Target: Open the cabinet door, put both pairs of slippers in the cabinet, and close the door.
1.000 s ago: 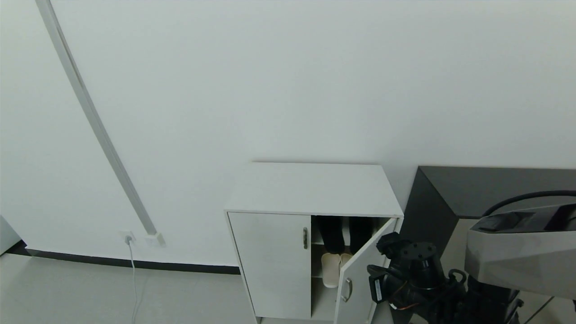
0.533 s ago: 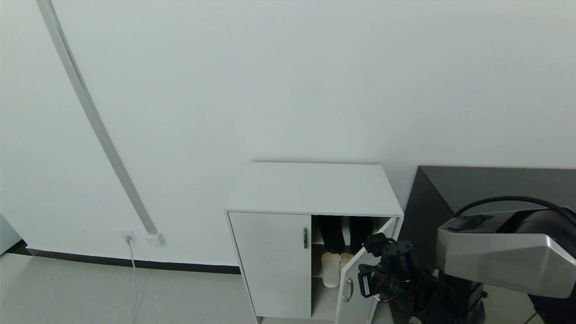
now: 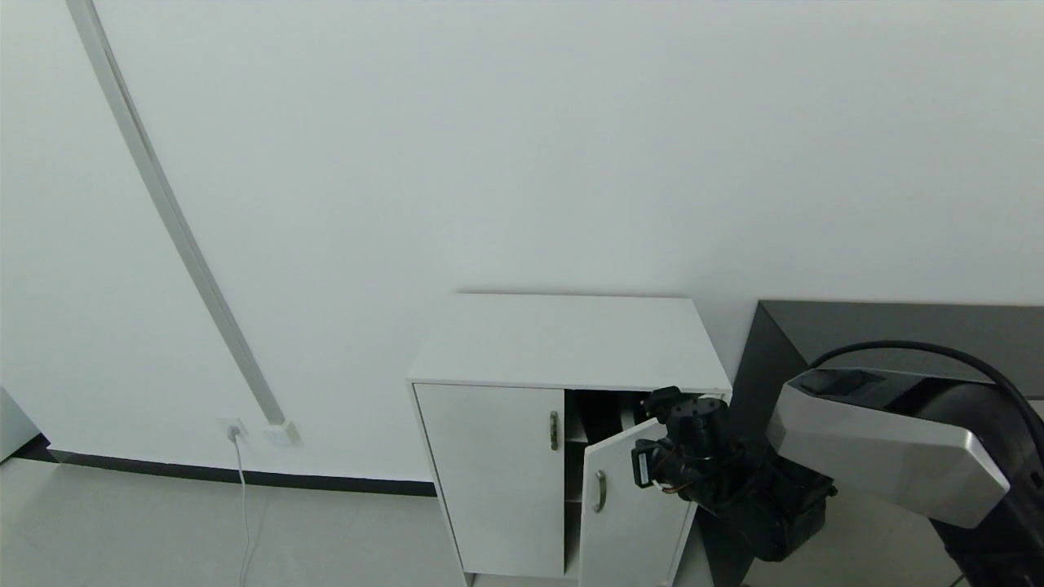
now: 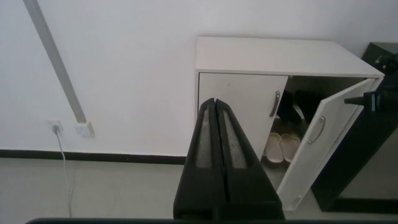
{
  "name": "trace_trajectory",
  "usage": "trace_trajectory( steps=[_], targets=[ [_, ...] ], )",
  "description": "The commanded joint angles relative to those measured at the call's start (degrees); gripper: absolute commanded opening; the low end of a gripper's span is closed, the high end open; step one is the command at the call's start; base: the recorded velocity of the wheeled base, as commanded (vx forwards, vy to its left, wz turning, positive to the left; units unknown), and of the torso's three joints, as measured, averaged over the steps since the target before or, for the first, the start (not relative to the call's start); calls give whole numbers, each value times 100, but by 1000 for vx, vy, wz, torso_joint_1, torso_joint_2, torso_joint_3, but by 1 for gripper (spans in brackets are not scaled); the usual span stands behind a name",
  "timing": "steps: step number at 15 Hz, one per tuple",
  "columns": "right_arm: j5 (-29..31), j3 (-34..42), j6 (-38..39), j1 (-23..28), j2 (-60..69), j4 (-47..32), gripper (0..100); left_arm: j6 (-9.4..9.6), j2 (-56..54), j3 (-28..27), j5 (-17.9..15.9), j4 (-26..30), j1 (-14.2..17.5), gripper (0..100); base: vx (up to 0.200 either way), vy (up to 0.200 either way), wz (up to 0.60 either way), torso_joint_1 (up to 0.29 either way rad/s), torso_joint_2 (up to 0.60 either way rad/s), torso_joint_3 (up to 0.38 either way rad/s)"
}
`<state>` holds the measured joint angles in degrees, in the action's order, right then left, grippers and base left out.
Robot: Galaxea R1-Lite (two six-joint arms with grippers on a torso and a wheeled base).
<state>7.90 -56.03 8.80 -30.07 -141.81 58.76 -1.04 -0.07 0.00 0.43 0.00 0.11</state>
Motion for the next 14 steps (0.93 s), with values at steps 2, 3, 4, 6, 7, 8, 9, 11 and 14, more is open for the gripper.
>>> trace_trajectory(
  steps=[2,3,4,6,7,8,9,11,14],
  targets=[
    [1,-708,-28,63,-250,-268,0,-2,7,0,1,0,7,0,0,0,0,0,0,0],
    [10,-866,-45,63,-285,-409,0,-2,7,0,1,0,7,0,0,0,0,0,0,0],
    [10,-892,-45,63,-294,-418,0,-2,7,0,1,0,7,0,0,0,0,0,0,0],
    [10,-1279,-159,72,-417,-576,0,-2,7,0,1,0,7,0,0,0,0,0,0,0],
    [10,-1393,-168,72,-479,-611,0,-2,7,0,1,0,7,0,0,0,0,0,0,0],
    [19,-1534,-168,63,-558,-646,0,-2,7,0,1,0,7,0,0,0,0,0,0,0],
    [27,-1675,-168,72,-655,-646,0,-2,7,0,1,0,-2,0,0,0,0,0,0,0],
    [27,-1921,-168,89,-822,-655,0,-2,7,-9,1,0,-2,0,0,0,0,0,0,0],
    [27,-2211,-168,125,-997,-778,0,-2,7,0,1,0,7,0,0,0,0,0,0,0]
  ],
)
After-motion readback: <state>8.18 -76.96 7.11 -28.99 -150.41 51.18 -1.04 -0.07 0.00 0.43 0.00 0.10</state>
